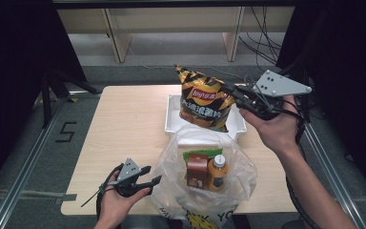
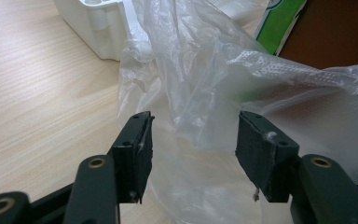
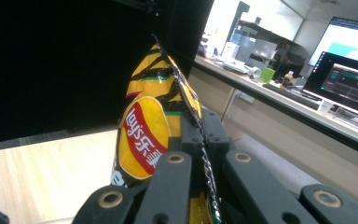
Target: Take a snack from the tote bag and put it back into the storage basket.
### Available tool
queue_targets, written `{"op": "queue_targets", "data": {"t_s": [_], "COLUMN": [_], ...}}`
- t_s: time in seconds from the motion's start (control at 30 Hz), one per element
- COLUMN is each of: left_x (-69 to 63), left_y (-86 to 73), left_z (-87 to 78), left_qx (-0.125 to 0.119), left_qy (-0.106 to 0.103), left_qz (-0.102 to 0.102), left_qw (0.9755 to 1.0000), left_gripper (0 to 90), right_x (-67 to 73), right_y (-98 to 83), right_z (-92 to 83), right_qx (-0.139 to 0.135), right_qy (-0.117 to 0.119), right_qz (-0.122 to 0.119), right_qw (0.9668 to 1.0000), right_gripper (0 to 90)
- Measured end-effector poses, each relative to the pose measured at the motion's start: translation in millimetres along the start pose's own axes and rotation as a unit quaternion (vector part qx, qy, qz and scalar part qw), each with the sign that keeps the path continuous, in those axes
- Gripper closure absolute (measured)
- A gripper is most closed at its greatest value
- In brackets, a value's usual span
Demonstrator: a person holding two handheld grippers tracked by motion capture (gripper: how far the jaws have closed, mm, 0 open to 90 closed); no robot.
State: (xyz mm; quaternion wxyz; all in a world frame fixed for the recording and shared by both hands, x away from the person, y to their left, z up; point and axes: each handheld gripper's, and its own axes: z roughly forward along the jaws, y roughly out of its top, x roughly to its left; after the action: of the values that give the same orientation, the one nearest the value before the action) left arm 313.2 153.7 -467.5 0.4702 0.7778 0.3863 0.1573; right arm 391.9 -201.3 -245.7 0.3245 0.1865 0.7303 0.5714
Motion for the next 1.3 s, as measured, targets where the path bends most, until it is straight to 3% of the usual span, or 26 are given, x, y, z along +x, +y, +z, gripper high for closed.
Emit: {"op": "queue_targets", "data": {"t_s": [0.1, 0.17, 0.57, 0.6, 0.7, 0.73, 0.77, 0.9, 1.0, 1.03, 1.13, 1.2, 1.23, 1.27, 1.3], "left_x": [0.2, 0.9, 1.6, 0.7, 0.6, 1.8, 0.9, 2.1, 1.8, 1.7, 1.5, 2.8, 2.7, 1.4, 2.2], "left_y": [-0.2, -0.1, -0.3, -0.9, -0.8, -0.3, -1.0, -1.0, -1.1, -1.4, -1.7, -1.2, -1.2, -1.7, -1.3], "left_z": [0.1, 0.3, 0.7, 1.3, 1.3, 0.8, 1.2, 1.2, 1.0, 1.1, 1.1, 0.8, 0.8, 1.0, 0.7], "left_qx": [0.001, 0.001, -0.001, -0.002, -0.002, -0.001, -0.002, 0.001, 0.001, 0.001, 0.001, 0.002, 0.002, 0.002, 0.002], "left_qy": [-0.001, -0.001, -0.002, -0.002, -0.003, -0.003, -0.002, -0.006, -0.005, -0.004, -0.005, -0.006, -0.006, -0.005, -0.005], "left_qz": [0.002, 0.009, 0.007, -0.004, -0.004, 0.007, -0.003, 0.007, 0.002, -0.003, -0.004, 0.008, 0.007, -0.005, 0.003], "left_qw": [1.0000, 1.0000, 1.0000, 1.0000, 1.0000, 1.0000, 1.0000, 1.0000, 1.0000, 1.0000, 1.0000, 0.9999, 1.0000, 1.0000, 1.0000], "left_gripper": [45.1, 45.1, 45.1, 45.1, 45.1, 45.1, 45.1, 45.1, 45.1, 45.1, 45.1, 45.1, 45.1, 45.1, 45.1], "right_x": [-4.0, -9.3, -21.6, -24.4, -28.5, -28.6, -31.0, -34.9, -37.8, -40.2, -42.1, -44.3, -44.1, -46.1, -46.1], "right_y": [1.1, 1.5, -1.6, -3.1, -5.0, -5.6, -6.3, -9.5, -13.1, -14.3, -17.1, -17.9, -18.4, -19.0, -19.0], "right_z": [1.1, 1.8, 14.5, 16.1, 19.9, 20.7, 22.4, 27.0, 30.4, 31.5, 34.5, 35.7, 36.9, 37.8, 37.8], "right_qx": [-0.002, -0.003, 0.006, 0.012, 0.013, 0.015, 0.014, 0.018, 0.025, 0.025, 0.027, 0.025, 0.031, 0.032, 0.032], "right_qy": [-0.008, -0.011, -0.019, -0.017, -0.024, -0.027, -0.031, -0.035, -0.032, -0.032, -0.037, -0.033, -0.036, -0.031, -0.031], "right_qz": [0.015, 0.003, 0.024, 0.022, 0.022, 0.028, 0.019, 0.027, 0.030, 0.021, 0.030, 0.023, 0.041, 0.031, 0.031], "right_qw": [0.9999, 0.9999, 0.9995, 0.9995, 0.9994, 0.9991, 0.9992, 0.9989, 0.9987, 0.9990, 0.9985, 0.9989, 0.9980, 0.9985, 0.9985], "right_gripper": [90.0, 90.0, 90.0, 90.0, 90.0, 90.0, 90.0, 90.0, 90.0, 90.0, 90.0, 90.0, 90.0, 90.0, 90.0]}}
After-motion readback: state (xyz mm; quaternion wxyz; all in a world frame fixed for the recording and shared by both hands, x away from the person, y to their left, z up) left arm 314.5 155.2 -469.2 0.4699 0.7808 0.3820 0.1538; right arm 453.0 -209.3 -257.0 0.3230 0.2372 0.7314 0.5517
